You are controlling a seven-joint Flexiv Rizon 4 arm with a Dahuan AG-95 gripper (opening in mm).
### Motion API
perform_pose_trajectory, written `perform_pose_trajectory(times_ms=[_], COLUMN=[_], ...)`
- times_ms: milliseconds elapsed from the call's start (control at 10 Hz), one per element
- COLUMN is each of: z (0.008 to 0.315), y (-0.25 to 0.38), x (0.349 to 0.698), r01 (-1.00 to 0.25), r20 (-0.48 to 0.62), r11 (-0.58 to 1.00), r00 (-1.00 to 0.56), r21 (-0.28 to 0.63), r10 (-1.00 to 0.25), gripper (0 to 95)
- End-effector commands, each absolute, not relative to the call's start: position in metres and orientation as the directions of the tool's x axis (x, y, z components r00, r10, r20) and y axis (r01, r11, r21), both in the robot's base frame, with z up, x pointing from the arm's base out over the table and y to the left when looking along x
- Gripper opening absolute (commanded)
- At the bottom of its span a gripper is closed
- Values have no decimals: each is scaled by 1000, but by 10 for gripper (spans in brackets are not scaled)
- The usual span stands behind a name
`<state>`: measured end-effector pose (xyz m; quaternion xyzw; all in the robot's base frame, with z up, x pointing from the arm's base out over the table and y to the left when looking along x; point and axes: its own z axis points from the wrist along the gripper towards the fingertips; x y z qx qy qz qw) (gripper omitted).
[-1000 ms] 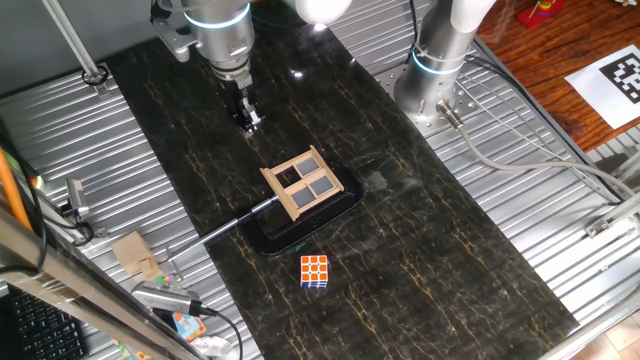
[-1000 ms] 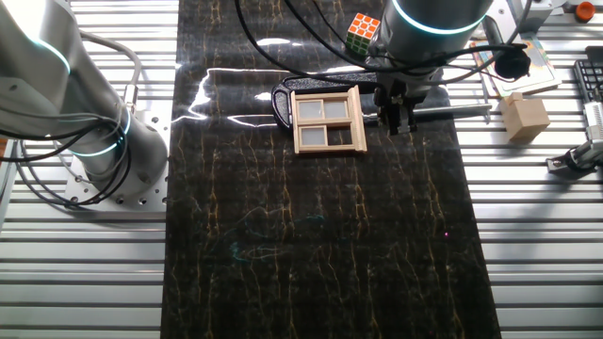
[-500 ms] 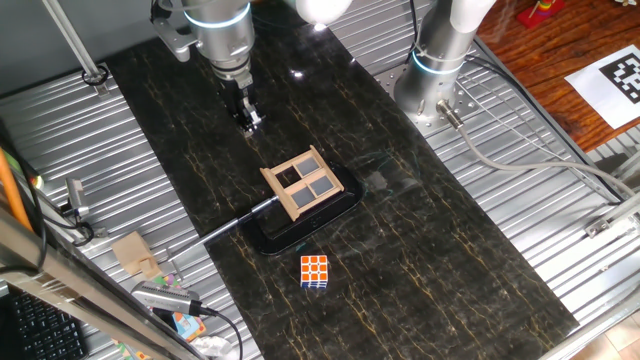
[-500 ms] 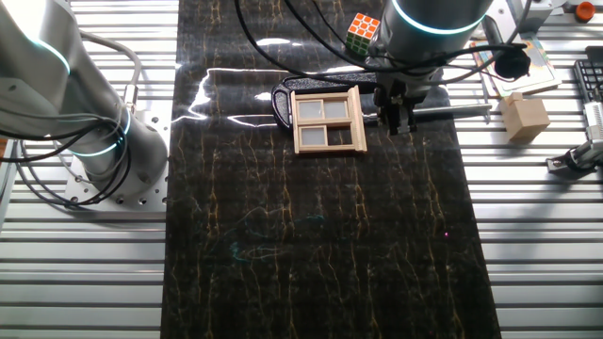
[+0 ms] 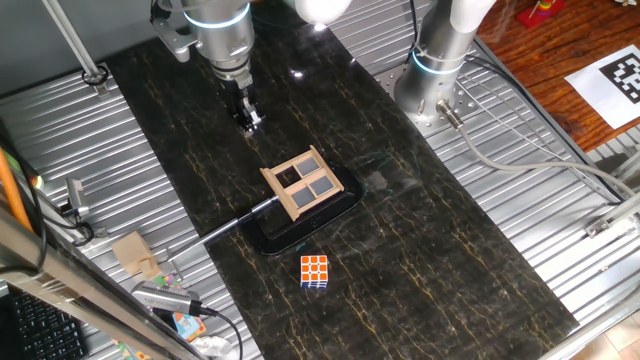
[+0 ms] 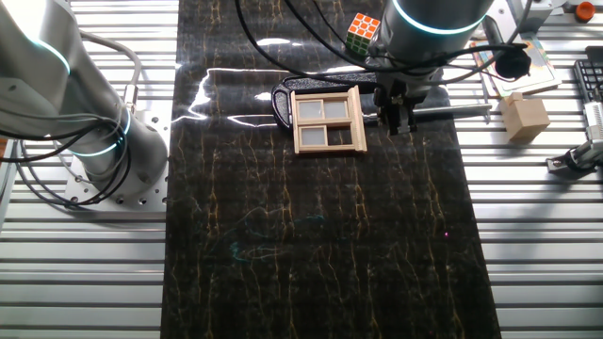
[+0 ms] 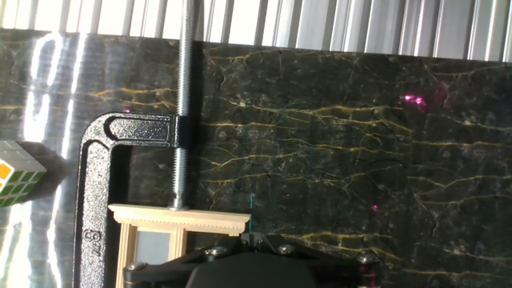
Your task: Close a sliding window
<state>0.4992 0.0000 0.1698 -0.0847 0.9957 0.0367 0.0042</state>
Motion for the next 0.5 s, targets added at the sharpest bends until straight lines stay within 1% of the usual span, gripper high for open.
perform_pose_trajectory(times_ms=[100,500], z=[170,169], y=[0,0], x=[499,497], r01=[-171,-171], r20=[-13,-14], r11=[983,983], r00=[-985,-985], r21=[73,73], r10=[-171,-170], gripper=[0,0])
